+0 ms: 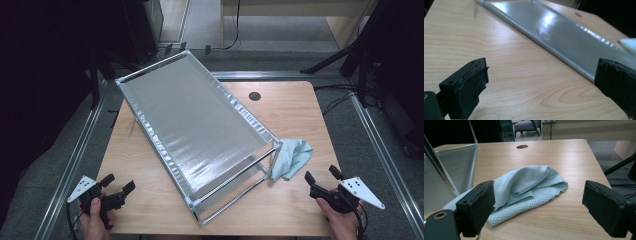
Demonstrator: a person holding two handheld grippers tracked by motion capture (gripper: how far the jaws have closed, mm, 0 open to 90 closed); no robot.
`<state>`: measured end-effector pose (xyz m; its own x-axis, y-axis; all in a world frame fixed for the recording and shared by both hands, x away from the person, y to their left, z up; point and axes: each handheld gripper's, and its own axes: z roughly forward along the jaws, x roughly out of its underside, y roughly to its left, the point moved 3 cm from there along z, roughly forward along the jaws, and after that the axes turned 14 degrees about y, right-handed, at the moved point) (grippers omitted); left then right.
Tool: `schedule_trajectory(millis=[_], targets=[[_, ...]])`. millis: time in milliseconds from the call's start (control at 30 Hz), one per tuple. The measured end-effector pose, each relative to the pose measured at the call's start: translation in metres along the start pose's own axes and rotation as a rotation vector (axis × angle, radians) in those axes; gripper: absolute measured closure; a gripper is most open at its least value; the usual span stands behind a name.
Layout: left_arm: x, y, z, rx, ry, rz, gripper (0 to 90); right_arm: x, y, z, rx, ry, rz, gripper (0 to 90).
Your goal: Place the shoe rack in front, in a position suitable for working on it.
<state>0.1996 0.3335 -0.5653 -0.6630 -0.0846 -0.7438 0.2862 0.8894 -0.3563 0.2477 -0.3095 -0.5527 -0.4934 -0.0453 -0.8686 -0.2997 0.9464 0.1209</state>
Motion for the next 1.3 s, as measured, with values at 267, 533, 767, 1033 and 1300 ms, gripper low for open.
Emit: schedule_trajectory(millis=[267,533,767,1033,1300], targets=[[-0.008,-0.024,-0.013,0.043,-0.081,0.098,0.0,-0.006,0.009,0.001,-0.039,-0.012,-0.005,13.7],[-0.004,-0.065,-0.013,0.172,-0.084,0.154,0.0,-0.019,0.037,0.002,-0.108,-0.049,-0.025,24.2],[0.005,-0.114,-0.012,0.261,-0.061,0.282,0.0,-0.022,0.082,0.014,-0.224,-0.038,-0.095,33.3],[0.006,-0.168,-0.005,0.419,-0.045,0.349,4.9,-0.037,0.105,0.037,-0.175,-0.023,-0.1,60.3],[0.026,-0.207,0.016,0.324,0.004,0.487,23.5,-0.041,0.107,0.043,-0.143,-0.011,-0.1,71.8]])
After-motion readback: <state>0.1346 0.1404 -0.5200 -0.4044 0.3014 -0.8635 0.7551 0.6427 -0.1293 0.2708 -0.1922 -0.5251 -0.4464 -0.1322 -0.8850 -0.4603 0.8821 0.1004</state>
